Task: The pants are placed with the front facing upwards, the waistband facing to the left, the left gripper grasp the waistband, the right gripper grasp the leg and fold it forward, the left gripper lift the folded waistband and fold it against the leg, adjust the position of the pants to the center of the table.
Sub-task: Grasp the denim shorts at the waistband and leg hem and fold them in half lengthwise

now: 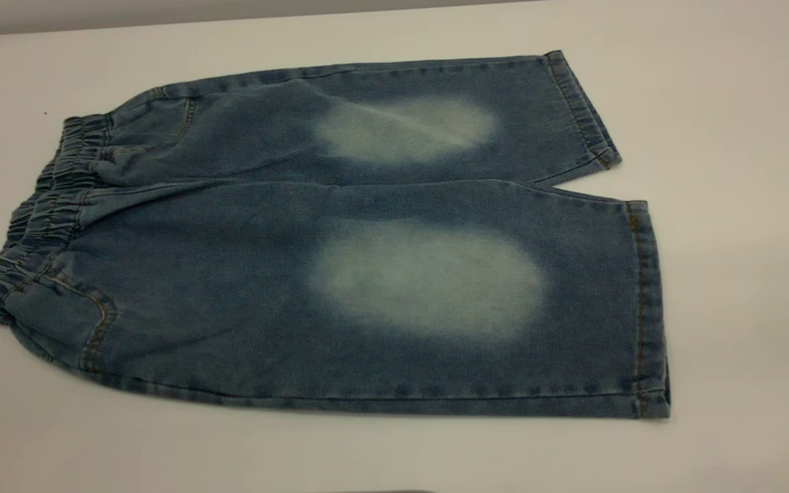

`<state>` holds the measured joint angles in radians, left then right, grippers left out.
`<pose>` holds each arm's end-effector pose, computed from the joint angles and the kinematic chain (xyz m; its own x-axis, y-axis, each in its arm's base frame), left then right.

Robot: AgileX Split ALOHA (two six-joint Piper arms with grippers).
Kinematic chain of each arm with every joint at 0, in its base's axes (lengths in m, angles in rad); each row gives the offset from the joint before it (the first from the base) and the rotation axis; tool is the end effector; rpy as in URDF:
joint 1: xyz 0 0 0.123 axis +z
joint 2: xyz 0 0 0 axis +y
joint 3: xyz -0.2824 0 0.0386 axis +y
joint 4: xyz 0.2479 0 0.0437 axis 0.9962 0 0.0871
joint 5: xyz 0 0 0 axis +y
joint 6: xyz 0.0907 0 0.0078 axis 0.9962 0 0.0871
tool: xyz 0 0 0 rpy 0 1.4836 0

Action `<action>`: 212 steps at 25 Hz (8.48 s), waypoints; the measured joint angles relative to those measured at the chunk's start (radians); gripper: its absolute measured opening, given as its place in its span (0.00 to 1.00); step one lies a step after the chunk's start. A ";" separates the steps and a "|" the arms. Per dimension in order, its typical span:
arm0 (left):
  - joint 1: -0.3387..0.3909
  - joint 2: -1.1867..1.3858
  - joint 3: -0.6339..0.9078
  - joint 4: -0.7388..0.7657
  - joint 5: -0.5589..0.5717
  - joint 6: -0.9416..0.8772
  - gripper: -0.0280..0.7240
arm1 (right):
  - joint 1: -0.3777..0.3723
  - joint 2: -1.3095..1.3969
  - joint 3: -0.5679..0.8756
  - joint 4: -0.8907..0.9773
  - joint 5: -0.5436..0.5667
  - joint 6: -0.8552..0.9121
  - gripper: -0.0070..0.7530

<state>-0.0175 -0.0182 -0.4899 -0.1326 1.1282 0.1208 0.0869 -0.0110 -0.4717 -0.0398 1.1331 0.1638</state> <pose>-0.0100 -0.0107 0.2695 -0.4963 0.0719 -0.8652 0.1524 0.9883 -0.0052 -0.0063 -0.0038 0.2636 -0.5342 0.1003 -0.8394 0.0221 0.9943 0.1048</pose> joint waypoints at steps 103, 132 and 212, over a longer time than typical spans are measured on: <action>0.129 1.841 -0.328 -0.421 -0.710 0.170 0.11 | 0.000 1.737 0.075 1.432 -0.519 -1.159 0.66; 0.129 1.829 -0.326 -0.690 -0.661 0.444 0.11 | 0.000 2.198 -0.053 1.865 -0.311 -1.592 0.57; 0.130 2.212 -0.734 -1.639 -0.770 0.826 0.65 | -0.048 2.369 -0.962 1.839 -0.442 -0.876 0.56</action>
<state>0.1125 2.1941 -1.2234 -1.7717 0.3583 0.9473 0.0388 2.3578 -1.4342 1.7989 0.6909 -0.7127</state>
